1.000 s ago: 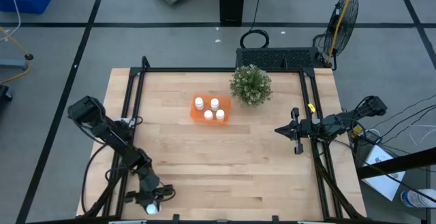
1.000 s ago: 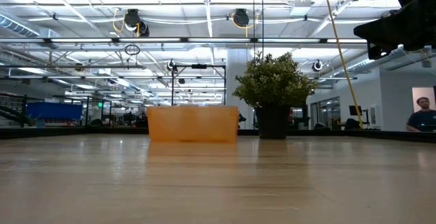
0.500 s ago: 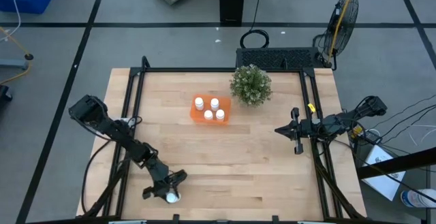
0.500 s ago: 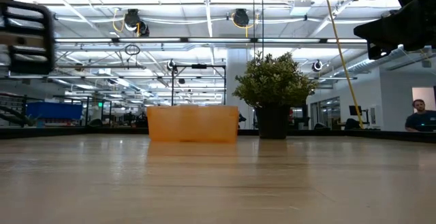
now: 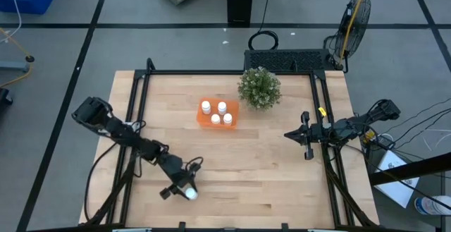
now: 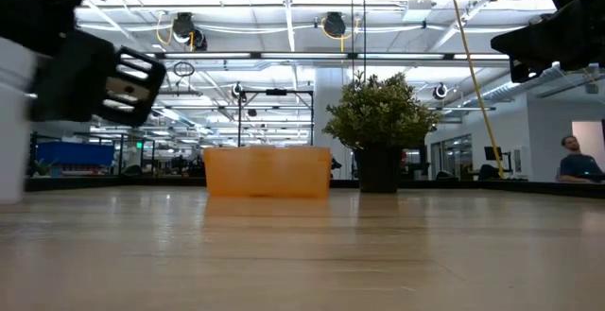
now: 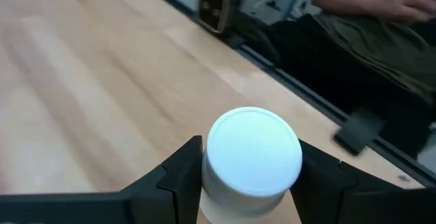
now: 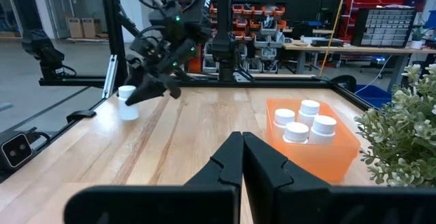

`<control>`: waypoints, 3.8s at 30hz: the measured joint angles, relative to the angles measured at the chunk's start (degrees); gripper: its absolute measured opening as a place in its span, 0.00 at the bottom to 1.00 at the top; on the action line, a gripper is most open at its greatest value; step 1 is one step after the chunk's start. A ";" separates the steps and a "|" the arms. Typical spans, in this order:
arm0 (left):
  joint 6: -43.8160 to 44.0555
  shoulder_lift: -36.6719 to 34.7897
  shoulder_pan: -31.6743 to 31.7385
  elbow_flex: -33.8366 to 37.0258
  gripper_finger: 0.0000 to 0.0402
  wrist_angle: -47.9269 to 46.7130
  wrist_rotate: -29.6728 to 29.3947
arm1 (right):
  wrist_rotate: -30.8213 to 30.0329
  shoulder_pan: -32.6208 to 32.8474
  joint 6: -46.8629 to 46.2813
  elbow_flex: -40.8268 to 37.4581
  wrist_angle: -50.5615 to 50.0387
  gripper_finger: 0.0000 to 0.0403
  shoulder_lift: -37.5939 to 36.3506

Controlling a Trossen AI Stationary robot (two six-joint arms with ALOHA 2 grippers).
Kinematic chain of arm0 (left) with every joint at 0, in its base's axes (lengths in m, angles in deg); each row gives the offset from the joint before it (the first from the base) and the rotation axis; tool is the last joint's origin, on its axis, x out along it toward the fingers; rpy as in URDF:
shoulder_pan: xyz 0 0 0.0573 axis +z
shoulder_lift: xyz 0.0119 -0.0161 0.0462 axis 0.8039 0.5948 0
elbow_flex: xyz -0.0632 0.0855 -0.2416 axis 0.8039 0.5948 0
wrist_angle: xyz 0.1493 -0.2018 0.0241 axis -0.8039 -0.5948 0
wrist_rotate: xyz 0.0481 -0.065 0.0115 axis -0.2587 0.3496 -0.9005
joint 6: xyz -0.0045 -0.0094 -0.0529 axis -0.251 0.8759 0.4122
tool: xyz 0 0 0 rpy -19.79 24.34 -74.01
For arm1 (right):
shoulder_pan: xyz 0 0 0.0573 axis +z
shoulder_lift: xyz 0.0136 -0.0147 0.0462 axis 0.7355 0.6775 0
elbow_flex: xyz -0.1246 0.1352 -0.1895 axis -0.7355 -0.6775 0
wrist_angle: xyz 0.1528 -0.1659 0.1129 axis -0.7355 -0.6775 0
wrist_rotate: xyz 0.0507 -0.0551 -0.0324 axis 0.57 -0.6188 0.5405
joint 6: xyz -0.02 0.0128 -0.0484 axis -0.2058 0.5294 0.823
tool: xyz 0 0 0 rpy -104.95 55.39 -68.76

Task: Pick and place pill bottles into a basket
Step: Put the white pill bottle into the orange bin

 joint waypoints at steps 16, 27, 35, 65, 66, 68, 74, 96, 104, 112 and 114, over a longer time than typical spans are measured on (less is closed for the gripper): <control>-1.67 -0.11 2.87 0.00 0.44 6.22 -15.23 | 0.00 -0.01 0.00 -0.02 0.00 0.00 0.00; -0.77 -0.11 3.06 -0.02 0.52 7.59 -26.82 | 0.00 0.00 0.01 -0.02 0.00 0.00 -0.02; -4.17 -0.22 2.36 -0.02 0.20 9.32 -31.28 | 0.01 0.00 0.00 -0.02 0.00 0.00 -0.02; 24.03 -0.22 5.14 -3.43 0.36 -9.19 -31.37 | 0.00 -0.01 0.01 -0.02 0.00 0.00 -0.02; 25.01 -0.22 5.04 -4.75 0.37 -12.55 -30.94 | 0.01 -0.01 0.01 -0.02 0.00 0.00 -0.02; 25.47 -0.17 3.88 -7.36 0.42 -17.16 -30.84 | 0.01 -0.01 0.01 -0.02 0.00 0.00 -0.02; 26.51 -0.14 -1.44 -13.70 0.67 -18.73 -30.22 | 0.01 -0.01 0.01 -0.02 0.00 0.00 -0.02; 24.14 24.47 -7.04 -33.30 0.91 -28.17 -32.86 | 0.01 0.00 0.02 -0.02 0.41 0.00 0.04; 20.40 21.15 -7.31 -34.60 0.83 -39.31 -34.63 | 0.02 -0.01 0.02 -0.02 0.39 0.00 0.07; 11.72 20.87 -9.85 -34.71 0.85 -38.52 -36.07 | 0.02 -0.01 0.02 -0.02 0.42 0.00 0.07; 8.88 20.87 -9.50 -34.73 0.86 -37.99 -37.01 | 0.00 -0.01 0.00 -0.02 0.40 0.00 0.07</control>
